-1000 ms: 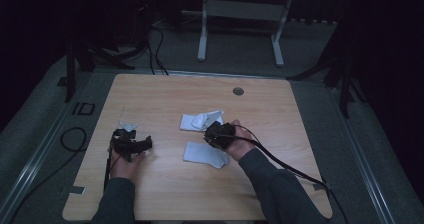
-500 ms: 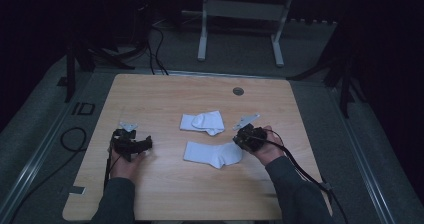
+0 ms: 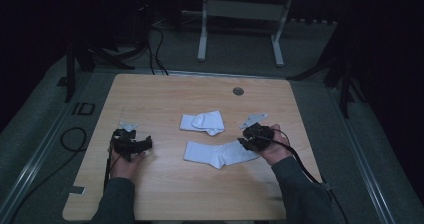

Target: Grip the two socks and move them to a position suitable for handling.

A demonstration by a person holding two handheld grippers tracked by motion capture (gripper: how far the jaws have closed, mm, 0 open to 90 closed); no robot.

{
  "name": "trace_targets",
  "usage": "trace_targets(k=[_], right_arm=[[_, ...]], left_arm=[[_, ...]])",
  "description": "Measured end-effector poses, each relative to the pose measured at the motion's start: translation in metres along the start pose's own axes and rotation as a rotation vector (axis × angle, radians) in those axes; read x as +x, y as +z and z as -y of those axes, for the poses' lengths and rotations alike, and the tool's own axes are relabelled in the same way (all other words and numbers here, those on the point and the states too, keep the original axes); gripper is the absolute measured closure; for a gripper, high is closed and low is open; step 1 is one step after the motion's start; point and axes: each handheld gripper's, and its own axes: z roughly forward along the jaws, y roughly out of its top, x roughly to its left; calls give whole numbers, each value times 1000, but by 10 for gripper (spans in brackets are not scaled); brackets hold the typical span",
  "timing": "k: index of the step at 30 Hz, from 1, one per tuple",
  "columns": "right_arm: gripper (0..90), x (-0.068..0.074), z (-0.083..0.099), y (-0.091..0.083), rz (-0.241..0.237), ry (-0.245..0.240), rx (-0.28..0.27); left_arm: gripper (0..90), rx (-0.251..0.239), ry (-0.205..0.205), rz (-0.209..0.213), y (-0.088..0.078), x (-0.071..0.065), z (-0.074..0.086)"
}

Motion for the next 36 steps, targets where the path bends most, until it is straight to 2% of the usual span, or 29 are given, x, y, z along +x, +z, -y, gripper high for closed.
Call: trace_targets(k=[4,10,14,20,21,22,23,31,36], right_arm=[[588,15,3,16,-34,-26,26],[549,33,3,36,-98,-38,50],[510,38,5,46,-133,-33,73],[517,43,8,61,-176,-28,96],[518,42,8,63,-210,2,85],[519,42,7,64,-219,9,80],[519,42,6,65,-217,19,78],[512,62,-5,69,-239,-14,61],[511,68,-8,70,-235,-1,58]], left_arm=[[150,0,0,0,0,0,0],[150,0,0,0,0,0,0],[150,1,1,0,0,0,0],[150,0,0,0,0,0,0],[150,0,0,0,0,0,0],[150,0,0,0,0,0,0],[150,0,1,-1,0,0,0],[150,0,1,0,0,0,0],[150,-1,0,0,0,0,0]])
